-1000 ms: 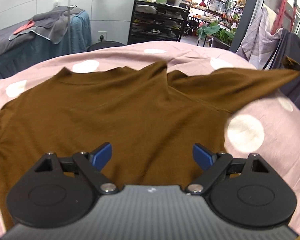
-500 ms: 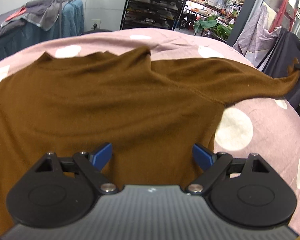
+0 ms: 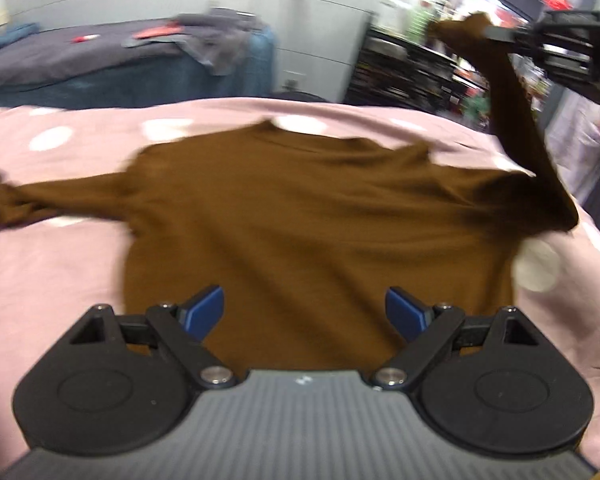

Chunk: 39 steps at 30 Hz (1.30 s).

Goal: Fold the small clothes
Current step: 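Grasp the sweater sleeve with the right gripper and lift it, then lay the held sleeve across the sweater body and open the right gripper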

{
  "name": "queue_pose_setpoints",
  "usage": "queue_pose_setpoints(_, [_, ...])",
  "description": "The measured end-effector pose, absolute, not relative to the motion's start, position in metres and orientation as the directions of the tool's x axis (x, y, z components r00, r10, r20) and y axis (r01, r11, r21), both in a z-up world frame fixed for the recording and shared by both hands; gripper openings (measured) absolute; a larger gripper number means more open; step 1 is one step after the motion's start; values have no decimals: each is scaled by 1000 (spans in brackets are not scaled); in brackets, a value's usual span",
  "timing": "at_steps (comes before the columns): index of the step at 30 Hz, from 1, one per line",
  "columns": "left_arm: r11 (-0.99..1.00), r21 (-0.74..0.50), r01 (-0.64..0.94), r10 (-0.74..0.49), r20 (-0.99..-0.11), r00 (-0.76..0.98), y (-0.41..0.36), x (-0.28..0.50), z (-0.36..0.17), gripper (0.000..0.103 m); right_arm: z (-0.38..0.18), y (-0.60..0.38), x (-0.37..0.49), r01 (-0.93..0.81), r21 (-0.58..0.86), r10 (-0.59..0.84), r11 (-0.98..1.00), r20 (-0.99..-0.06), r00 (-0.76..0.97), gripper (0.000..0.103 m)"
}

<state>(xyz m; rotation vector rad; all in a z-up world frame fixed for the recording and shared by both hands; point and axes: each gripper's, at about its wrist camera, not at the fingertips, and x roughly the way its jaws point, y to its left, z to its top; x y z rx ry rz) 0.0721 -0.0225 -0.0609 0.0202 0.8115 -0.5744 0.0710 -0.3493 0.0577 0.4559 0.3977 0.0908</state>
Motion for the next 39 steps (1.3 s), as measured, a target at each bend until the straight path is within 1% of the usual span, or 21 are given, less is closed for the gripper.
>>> queue_pose_setpoints(3, [887,-173,428,-417,-700,580,11,77,-63,89,30,-279,119,-73,487,286,870,-379,880,5])
queue_pose_setpoints(6, [912,-164,377,-371,-722,584,36,83,-68,89,-5,-217,152,-98,499,347,861,-437,830,5])
queue_pose_setpoints(10, [928,-167,334,-342,-740,580,61,89,-78,89,-41,-165,170,-118,493,390,862,-497,775,5])
queue_pose_setpoints(12, [929,-169,329,-339,-744,576,67,90,-82,89,-52,-160,169,-117,450,369,885,-527,766,6])
queue_pose_setpoints(14, [929,-173,328,-341,-746,572,71,90,-85,89,-61,-160,172,-110,448,371,887,-549,749,20])
queue_pose_setpoints(15, [926,-179,333,-348,-748,566,71,90,-86,90,-61,-169,168,-115,471,394,875,-551,735,38])
queue_pose_setpoints(16, [924,-183,337,-353,-749,561,70,91,-87,92,-64,-173,164,-129,495,424,859,-548,721,68])
queue_pose_setpoints(18, [920,-186,345,-360,-748,558,65,92,-87,93,-58,-181,152,-150,493,440,857,-549,711,103])
queue_pose_setpoints(21, [912,-190,363,-379,-729,570,55,96,-86,94,-43,-202,123,-176,420,395,890,-520,757,102])
queue_pose_setpoints(23, [909,-193,368,-388,-711,586,47,102,-82,94,-33,-230,104,-130,373,322,919,-517,793,102])
queue_pose_setpoints(26, [907,-186,377,-396,-679,618,33,112,-75,92,-27,-290,81,0,333,196,943,-555,808,99])
queue_pose_setpoints(28, [898,-188,398,-417,-655,630,22,120,-70,89,-27,-333,64,106,307,94,946,-571,815,93])
queue_pose_setpoints(29, [891,-186,414,-428,-645,633,15,125,-68,89,-26,-354,55,161,285,36,945,-580,814,91])
queue_pose_setpoints(30, [886,-176,429,-434,-639,635,7,131,-67,88,-27,-373,45,223,264,-25,938,-590,807,87])
queue_pose_setpoints(32, [887,-132,443,-419,-635,649,-9,143,-67,87,-29,-409,28,327,245,-113,913,-617,779,83])
queue_pose_setpoints(34, [890,-95,447,-398,-639,658,-24,155,-70,86,-36,-433,17,378,264,-137,887,-631,763,73])
queue_pose_setpoints(37, [896,-61,440,-362,-676,642,-44,178,-80,85,-49,-448,9,351,373,-54,859,-615,787,67])
queue_pose_setpoints(39, [902,-37,431,-329,-706,627,-54,192,-90,83,-55,-446,14,327,407,-16,853,-605,796,67])
